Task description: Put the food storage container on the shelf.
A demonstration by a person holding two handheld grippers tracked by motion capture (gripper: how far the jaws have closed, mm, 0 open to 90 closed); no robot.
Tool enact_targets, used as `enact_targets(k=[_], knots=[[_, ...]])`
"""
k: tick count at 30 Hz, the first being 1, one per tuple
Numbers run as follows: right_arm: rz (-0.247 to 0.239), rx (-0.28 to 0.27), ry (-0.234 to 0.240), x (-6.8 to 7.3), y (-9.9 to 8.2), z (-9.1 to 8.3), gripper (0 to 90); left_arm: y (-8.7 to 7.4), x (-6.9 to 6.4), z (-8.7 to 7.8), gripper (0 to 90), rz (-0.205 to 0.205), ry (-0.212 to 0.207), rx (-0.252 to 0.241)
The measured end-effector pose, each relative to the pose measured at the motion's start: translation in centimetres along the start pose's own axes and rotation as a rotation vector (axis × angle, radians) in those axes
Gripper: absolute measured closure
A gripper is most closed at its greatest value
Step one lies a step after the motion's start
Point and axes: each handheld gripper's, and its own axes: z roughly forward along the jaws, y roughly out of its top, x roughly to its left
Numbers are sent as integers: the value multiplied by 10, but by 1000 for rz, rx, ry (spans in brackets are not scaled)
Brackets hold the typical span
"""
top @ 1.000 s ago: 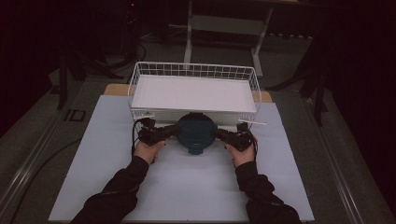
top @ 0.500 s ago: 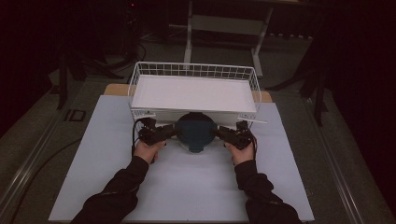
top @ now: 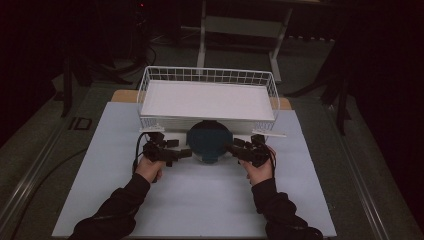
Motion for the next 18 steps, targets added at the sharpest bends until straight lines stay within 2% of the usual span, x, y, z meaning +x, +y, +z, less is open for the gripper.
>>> enact_targets(k=[4, 6, 9, 10, 13, 16, 17, 18], knots=[[21, 7, 29, 5, -3, -4, 392, -6, -11, -10, 0, 29, -19, -16], [12, 21, 41, 11, -7, -5, 413, -9, -15, -14, 0, 41, -35, -31], [10, 48, 74, 20, -14, -6, 469, -14, -23, -20, 0, 70, -35, -46], [11, 57, 81, 23, -16, -6, 484, -17, -26, -23, 0, 76, -37, -64], [9, 95, 116, 33, -27, -2, 571, -24, -32, -30, 0, 93, -23, -83], [-14, 130, 138, 40, -37, 3, 690, -30, -37, -35, 0, 102, -9, -91], [-18, 140, 146, 42, -40, 6, 795, -31, -38, -37, 0, 107, -1, -92], [-24, 145, 150, 43, -43, 8, 857, -32, -39, -38, 0, 113, 0, -95]])
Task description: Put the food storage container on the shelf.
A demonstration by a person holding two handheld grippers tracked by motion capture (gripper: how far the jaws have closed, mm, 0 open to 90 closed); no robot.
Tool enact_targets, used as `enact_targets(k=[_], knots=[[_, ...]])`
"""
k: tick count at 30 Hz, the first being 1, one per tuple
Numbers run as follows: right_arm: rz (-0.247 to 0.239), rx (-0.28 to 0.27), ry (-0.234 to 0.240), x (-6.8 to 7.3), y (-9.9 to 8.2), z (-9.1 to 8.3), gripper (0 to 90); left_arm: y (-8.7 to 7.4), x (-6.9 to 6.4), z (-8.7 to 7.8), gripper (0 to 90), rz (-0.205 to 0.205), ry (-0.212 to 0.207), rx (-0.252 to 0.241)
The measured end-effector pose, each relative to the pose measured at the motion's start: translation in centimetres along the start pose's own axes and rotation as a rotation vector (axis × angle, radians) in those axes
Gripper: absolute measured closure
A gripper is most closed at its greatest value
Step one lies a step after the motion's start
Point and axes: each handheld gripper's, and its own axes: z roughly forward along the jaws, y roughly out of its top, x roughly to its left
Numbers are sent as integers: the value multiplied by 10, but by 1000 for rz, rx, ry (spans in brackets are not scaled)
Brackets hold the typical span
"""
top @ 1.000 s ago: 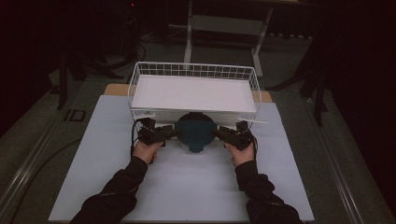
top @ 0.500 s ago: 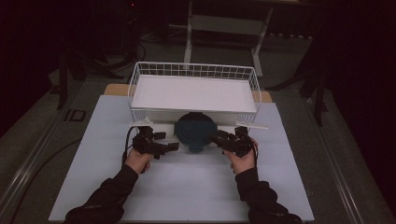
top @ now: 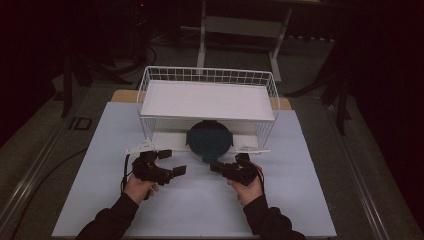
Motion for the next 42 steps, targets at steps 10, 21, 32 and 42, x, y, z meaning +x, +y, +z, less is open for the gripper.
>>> enact_targets(k=[10, 21, 32, 42], knots=[[-4, 40, -22, -7, 1, 23, 900, -4, -3, -4, 0, 14, -1, -15], [2, 31, -58, -18, 10, 38, 900, -6, -1, -4, 0, 19, 6, -20], [17, 13, -103, -31, 26, 46, 900, -8, -2, -5, 0, 24, 4, -18], [39, -1, -128, -39, 35, 49, 900, -9, -3, -5, 0, 24, -5, -13]])
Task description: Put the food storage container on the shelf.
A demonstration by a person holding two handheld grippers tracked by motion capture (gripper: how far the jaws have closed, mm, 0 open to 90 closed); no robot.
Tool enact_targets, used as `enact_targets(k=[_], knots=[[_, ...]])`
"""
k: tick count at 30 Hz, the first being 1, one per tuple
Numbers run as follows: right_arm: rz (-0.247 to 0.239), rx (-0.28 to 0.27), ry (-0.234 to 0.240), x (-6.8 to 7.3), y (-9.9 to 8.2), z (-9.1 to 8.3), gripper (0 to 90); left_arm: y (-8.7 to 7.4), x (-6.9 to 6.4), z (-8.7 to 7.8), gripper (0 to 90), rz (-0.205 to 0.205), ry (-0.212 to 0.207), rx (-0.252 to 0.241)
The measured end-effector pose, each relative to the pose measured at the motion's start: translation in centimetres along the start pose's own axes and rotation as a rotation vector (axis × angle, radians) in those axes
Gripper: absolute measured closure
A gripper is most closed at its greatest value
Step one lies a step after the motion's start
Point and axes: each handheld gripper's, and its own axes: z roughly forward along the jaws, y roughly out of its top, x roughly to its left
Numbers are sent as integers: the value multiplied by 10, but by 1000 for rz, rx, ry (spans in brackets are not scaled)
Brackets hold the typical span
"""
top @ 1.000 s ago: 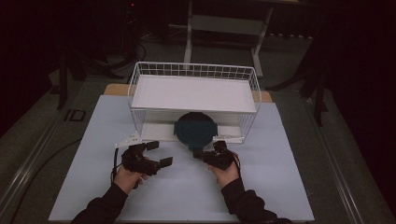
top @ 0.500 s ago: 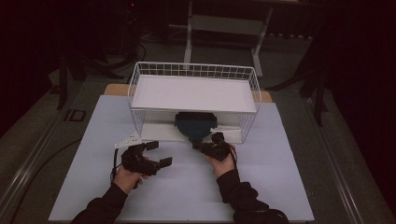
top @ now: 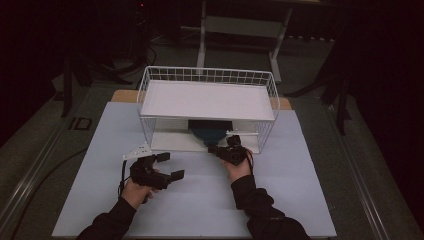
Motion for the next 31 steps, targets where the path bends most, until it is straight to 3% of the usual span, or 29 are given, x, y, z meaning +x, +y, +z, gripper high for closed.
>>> enact_targets(k=[4, 6, 7, 8, 11, 13, 15, 18, 21, 26, 31], knots=[[0, -8, 13, 3, -3, -3, 858, 0, -3, 0, 0, 16, -5, 5], [-27, -2, 17, 9, -7, -6, 808, 1, -6, 0, 0, 23, -11, 4], [-43, -5, 35, 15, -11, -10, 720, 1, -8, 0, 0, 27, -12, 1], [-43, -5, 35, 15, -11, -10, 720, 1, -9, -1, 0, 32, -12, 6], [-62, -12, 48, 20, -18, -19, 551, 1, -14, -1, 0, 48, -20, 7], [-65, -14, 55, 22, -22, -23, 518, 0, -16, -2, 0, 59, -23, 4], [-96, -23, 42, 26, -33, -34, 389, 0, -18, -2, 0, 65, -30, 5], [-118, -40, 61, 27, -44, -45, 233, -3, -20, -3, 0, 71, -44, 4], [-119, -61, 48, 28, -52, -56, 212, -7, -21, -2, 0, 75, -56, 15], [-136, -40, 33, 27, -69, -68, 203, -10, -23, -1, 0, 91, -64, 29], [-166, -38, -4, 20, -73, -77, 204, -11, -23, 0, 0, 93, -65, 29]])
